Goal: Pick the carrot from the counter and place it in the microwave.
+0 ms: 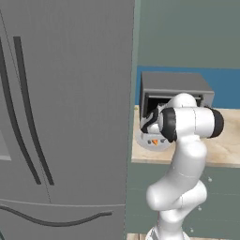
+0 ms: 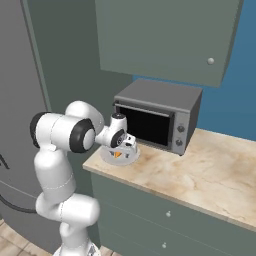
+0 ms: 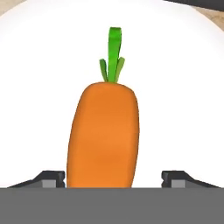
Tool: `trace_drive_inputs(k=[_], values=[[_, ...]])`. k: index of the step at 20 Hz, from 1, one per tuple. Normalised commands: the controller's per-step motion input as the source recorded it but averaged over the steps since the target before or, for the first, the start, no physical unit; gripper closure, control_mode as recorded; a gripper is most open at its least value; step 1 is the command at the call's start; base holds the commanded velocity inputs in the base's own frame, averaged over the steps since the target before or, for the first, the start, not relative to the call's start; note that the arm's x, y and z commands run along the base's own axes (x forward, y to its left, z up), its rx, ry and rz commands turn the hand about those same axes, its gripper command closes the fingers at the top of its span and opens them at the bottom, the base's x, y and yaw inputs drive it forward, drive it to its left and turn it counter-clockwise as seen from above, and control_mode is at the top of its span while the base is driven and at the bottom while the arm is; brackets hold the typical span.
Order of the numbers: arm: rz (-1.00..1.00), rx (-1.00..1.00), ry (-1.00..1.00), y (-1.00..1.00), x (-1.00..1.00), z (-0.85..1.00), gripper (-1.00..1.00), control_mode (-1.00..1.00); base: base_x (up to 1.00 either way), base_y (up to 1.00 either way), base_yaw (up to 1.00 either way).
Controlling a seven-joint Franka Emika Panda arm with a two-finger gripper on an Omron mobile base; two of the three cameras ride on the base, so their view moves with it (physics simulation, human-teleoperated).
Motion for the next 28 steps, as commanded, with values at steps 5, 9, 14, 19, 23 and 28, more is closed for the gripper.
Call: trace_drive_inputs(k=[5,9,14,19,23,28], values=[[0.08,0.0,-0.07,0.0,-0.26,-0.02,1.0,-1.0,0.0,0.0,0.0],[0.15,0.0,-0.17,-0.13,-0.47,0.0,1.0,-1.0,0.0,0.0,0.0],[0.21,0.01,-0.24,-0.34,-0.63,0.12,1.0,-1.0,0.0,0.0,0.0],[0.19,0.05,-0.17,-0.56,-1.0,0.86,1.0,-1.0,0.0,0.0,0.0],[0.11,0.01,0.0,-0.28,-1.0,1.0,1.0,-1.0,0.0,0.0,0.0],[0.03,0.0,0.0,0.01,-1.0,1.0,1.0,-1.0,0.0,0.0,0.0]])
